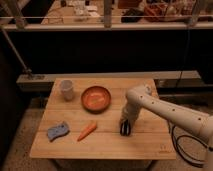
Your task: Place the eraser on the white sponge
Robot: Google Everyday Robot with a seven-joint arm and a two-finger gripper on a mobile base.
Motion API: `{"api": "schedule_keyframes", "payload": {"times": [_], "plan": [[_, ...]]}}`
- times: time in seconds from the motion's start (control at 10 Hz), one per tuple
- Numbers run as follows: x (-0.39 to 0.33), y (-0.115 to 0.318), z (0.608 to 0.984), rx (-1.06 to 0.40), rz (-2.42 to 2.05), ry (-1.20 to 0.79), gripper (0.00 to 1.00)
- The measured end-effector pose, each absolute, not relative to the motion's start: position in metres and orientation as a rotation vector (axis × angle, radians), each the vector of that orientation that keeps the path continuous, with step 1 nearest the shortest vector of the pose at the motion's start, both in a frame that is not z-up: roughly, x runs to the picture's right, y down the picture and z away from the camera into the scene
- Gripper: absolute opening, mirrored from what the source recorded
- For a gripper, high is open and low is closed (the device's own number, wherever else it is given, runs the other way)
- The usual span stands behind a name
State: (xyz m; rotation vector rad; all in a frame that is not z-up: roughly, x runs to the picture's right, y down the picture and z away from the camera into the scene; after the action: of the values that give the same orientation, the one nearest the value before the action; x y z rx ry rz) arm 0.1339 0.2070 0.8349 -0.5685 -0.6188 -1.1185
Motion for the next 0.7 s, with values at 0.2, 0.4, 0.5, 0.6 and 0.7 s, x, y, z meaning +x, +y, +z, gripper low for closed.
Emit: {"api": "schedule_keyframes", "payload": {"times": [0.2, 0.4, 0.5, 0.6, 0.7], "plan": [[0.141, 0.203, 0.827, -0.576, -1.112, -0.608, 0.00], [0.140, 0.203, 0.826, -0.582, -1.116, -0.604, 0.00], [0.140, 0.204, 0.825, -0.583, -1.123, -0.601, 0.00], [0.140, 0.201, 0.823, -0.581, -1.127, -0.597, 0.00], [0.141, 0.196, 0.815, -0.583, -1.131, -0.592, 0.00]]}}
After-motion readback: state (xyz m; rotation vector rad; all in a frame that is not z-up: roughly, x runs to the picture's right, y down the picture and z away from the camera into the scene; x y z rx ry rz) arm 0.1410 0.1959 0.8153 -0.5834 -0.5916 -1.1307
